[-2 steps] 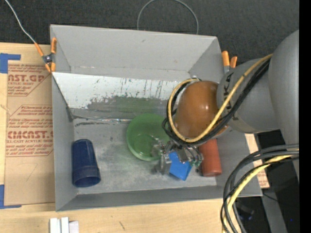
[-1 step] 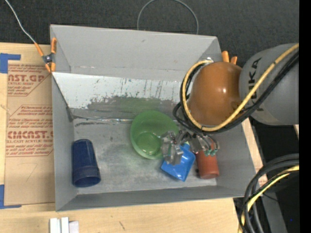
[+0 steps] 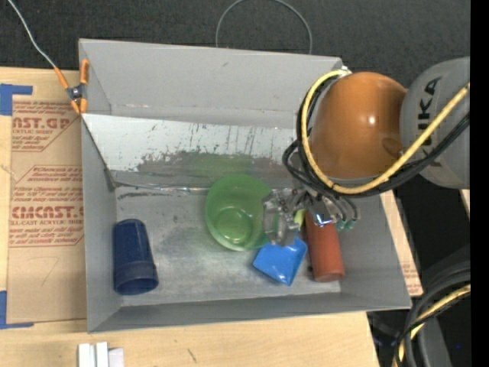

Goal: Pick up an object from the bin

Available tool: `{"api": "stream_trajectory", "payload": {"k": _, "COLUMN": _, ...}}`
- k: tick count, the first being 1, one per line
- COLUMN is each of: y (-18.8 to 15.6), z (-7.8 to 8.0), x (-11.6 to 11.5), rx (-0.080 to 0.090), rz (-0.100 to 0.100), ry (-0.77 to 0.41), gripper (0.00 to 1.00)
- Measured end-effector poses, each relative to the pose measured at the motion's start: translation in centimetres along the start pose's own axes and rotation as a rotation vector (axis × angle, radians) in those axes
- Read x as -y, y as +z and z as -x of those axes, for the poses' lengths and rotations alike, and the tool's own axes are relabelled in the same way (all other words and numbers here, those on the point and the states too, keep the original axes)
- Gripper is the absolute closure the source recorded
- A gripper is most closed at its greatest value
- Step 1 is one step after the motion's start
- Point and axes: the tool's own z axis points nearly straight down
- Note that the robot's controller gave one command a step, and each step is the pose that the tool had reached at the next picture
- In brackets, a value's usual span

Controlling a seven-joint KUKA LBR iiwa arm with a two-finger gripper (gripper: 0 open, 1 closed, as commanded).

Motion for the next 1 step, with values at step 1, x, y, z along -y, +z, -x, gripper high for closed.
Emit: {"api": "stream_trajectory", "payload": {"k": 1, "y": -1.7, "z": -0.71, "x": -2.62, "rx": -0.008, "rz": 0.003, "ry": -0.052, "gripper": 0.0}}
